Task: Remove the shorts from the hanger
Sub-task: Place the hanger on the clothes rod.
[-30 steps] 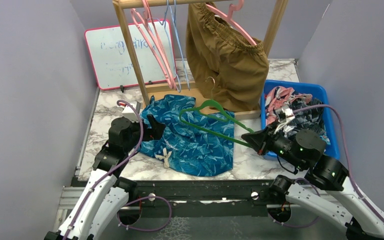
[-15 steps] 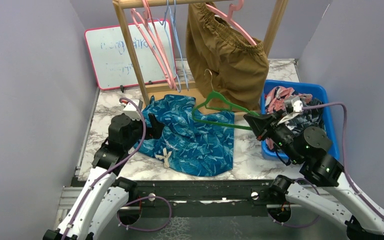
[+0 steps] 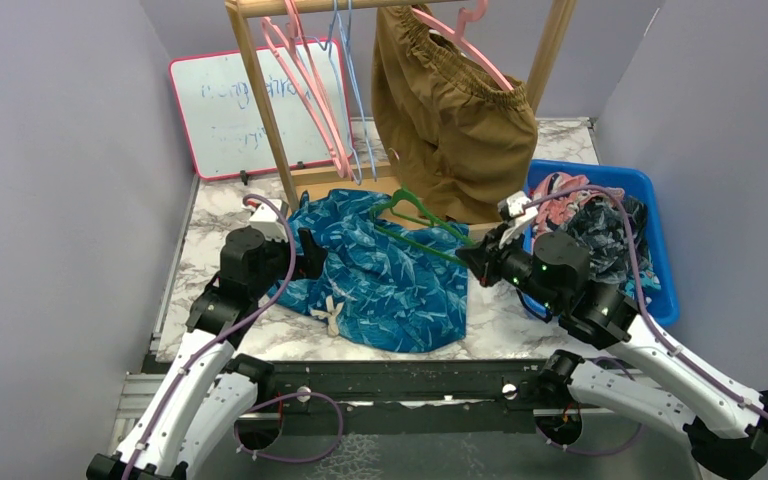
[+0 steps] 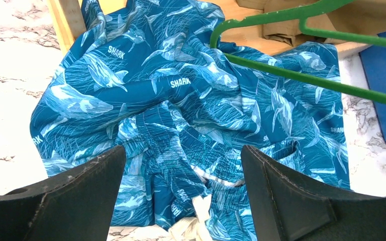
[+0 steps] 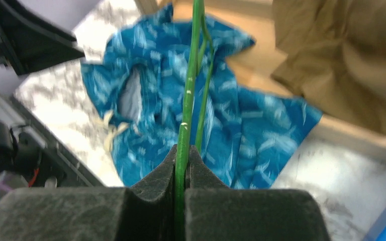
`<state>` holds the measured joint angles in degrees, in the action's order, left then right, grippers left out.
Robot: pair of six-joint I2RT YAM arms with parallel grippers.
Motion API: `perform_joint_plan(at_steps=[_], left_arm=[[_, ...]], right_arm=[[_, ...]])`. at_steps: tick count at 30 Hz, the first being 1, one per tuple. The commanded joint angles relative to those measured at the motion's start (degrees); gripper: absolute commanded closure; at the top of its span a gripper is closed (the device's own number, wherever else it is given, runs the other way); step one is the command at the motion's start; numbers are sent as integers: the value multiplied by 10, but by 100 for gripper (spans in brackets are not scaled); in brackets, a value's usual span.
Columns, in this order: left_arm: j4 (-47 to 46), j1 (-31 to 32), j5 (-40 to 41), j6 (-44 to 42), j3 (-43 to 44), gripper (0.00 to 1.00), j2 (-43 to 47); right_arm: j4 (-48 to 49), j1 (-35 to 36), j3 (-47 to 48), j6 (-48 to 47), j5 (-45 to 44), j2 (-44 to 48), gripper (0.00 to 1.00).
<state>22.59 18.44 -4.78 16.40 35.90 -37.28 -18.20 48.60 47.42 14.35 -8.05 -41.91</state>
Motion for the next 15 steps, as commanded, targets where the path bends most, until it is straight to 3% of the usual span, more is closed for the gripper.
perform_joint_plan(at_steps=[1, 6, 14, 15], left_arm=[[-9, 0, -4, -9, 11, 13, -12], [-8, 0, -9, -9, 13, 13, -23], [-7, 0, -9, -10, 10, 13, -18], [-7, 0, -9, -9, 10, 13, -18]], right_arm=[[-144, -2, -32, 48, 72, 11, 99], [-163, -2, -47, 83, 107, -1, 95], [-164, -2, -34, 99, 87, -46, 85], [-163, -2, -32, 99, 87, -53, 89]])
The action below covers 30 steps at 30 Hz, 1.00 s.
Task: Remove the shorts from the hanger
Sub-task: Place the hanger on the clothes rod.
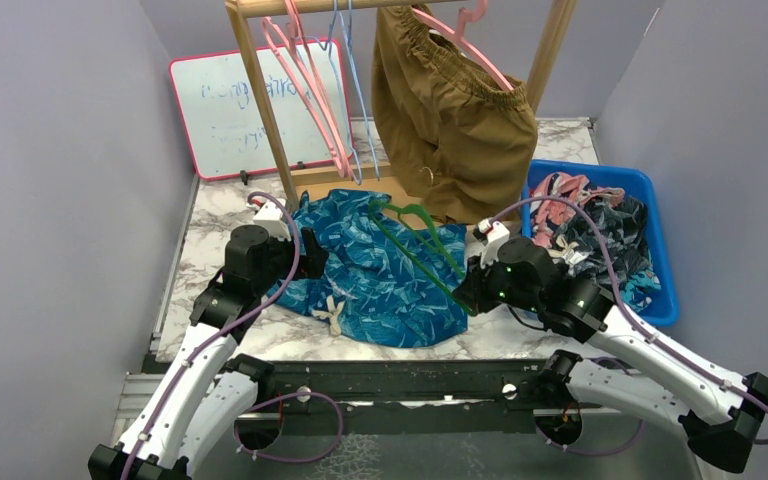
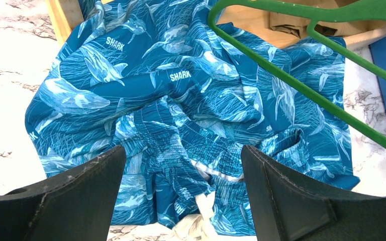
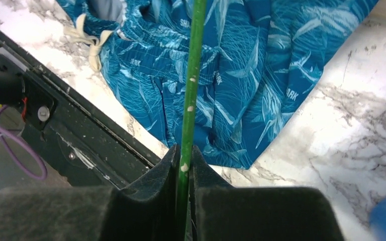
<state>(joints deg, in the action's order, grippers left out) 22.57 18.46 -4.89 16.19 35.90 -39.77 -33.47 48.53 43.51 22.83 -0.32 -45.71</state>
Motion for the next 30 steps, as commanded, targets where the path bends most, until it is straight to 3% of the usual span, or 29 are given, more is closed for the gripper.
perform_joint_plan(at_steps=[1, 6, 14, 21, 30], left_arm=[[-7, 0, -7, -7, 10, 13, 7], [-7, -1, -9, -8, 10, 13, 6], [-8, 0, -8, -9, 11, 13, 3], [-8, -1, -7, -9, 12, 13, 1], [-7, -1, -7, -9, 12, 13, 1]], right_arm=[[-9, -1, 8, 15, 9, -21, 96], [8, -1, 14, 21, -8, -26, 99], [77, -1, 25, 16, -81, 67, 99], [68, -1, 62, -9, -114, 56, 99], [135, -1, 84, -29, -142, 84, 99]])
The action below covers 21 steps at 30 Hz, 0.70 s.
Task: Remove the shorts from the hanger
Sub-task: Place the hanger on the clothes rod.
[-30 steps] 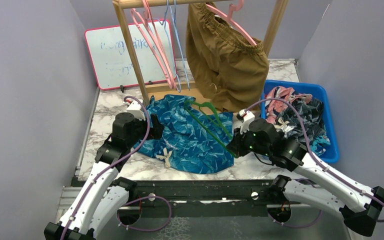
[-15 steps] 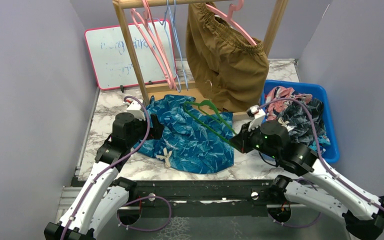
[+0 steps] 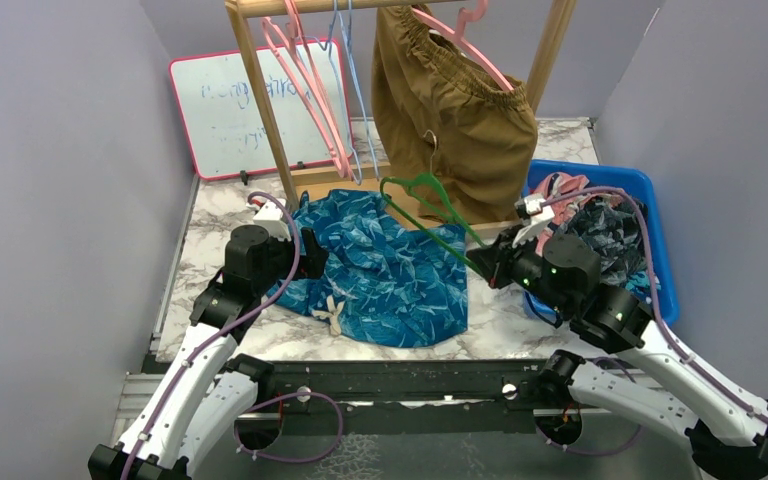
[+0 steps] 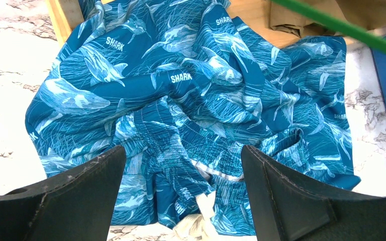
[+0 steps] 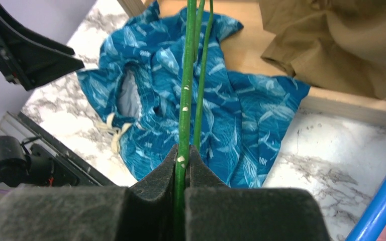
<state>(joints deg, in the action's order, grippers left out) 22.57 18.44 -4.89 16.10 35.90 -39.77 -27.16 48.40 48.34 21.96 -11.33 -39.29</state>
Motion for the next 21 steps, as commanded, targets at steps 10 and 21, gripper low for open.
perform_joint_plan(at_steps=[10, 21], left_arm=[[-8, -1, -4, -8, 12, 13, 1], [-8, 0, -2, -9, 13, 12, 4]], right_arm=[[143, 0, 107, -77, -19, -14, 99], [202, 0, 209, -131, -8, -114, 99]])
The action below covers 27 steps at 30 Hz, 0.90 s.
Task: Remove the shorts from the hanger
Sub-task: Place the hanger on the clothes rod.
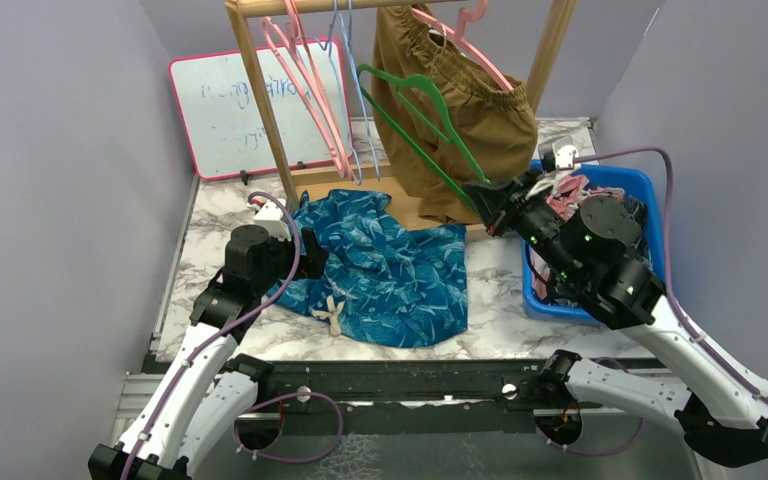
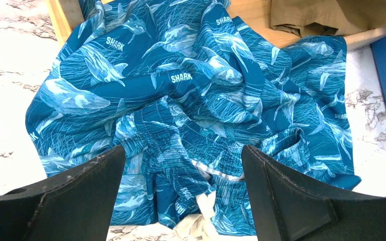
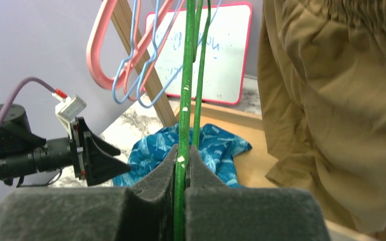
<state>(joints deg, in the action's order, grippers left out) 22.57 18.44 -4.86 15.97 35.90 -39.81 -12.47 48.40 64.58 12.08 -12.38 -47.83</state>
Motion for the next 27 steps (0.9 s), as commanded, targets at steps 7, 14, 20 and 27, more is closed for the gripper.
perform_joint_plan(at_steps=[7, 14, 20, 27], left_arm=[[-8, 0, -1, -8, 12, 11, 5], [-8, -1, -1, -8, 13, 11, 4], [-7, 0, 0, -8, 12, 11, 6], [-8, 0, -1, -8, 12, 11, 9]], right_arm=[[40, 0, 122, -56, -46, -111, 99], [44, 0, 194, -87, -30, -186, 99], [34, 0, 232, -101, -43, -251, 99], [5, 0, 237, -92, -48, -288, 99]])
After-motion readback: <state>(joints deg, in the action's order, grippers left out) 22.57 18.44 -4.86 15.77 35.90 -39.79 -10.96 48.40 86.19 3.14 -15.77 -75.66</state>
